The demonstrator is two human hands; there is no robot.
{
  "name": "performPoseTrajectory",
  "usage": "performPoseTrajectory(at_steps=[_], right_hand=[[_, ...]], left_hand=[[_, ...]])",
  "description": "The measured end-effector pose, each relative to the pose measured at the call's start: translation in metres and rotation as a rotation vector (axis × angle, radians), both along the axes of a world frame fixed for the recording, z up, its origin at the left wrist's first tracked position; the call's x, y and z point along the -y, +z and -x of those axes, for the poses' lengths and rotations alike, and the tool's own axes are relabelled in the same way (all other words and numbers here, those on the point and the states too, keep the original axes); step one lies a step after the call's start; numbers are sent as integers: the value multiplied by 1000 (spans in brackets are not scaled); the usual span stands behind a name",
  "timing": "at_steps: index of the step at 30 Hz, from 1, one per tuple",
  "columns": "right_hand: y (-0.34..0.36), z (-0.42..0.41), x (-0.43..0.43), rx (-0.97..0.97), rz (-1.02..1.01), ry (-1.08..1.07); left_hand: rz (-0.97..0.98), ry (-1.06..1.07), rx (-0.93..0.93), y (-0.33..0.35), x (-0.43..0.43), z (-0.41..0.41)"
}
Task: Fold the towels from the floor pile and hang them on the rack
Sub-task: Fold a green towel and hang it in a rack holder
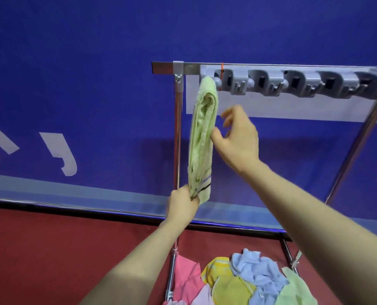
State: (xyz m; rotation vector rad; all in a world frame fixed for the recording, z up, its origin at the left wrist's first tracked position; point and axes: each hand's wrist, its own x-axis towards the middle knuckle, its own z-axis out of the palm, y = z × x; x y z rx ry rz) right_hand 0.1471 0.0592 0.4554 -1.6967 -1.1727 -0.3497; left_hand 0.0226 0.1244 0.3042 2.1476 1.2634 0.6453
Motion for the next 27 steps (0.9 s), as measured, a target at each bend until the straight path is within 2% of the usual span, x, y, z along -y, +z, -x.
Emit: performPoseTrajectory(at_steps=[2,4,12,14,18,24,27], right_hand=[[30,3,-9,86,-96,36],[48,5,-20,131,-94,31],[60,-2,-39,196,249,-94],[62,-3,-38,240,227,-117],[83,-3,-37,265,44,-60],[103,-4,-40,223,95,-45],[93,-4,-42,369,151,-69]], left_hand=[[-17,-2,-48,1,4,-3],[-34,-1,-84,2,6,-5],[-34,14,-127,3,5,-7],[-28,6,-130,3,4,-7],[-46,12,-148,7,3,-10],[-93,45,-210,20,-8,-19],[-89,23,-295,15,-5,-22]])
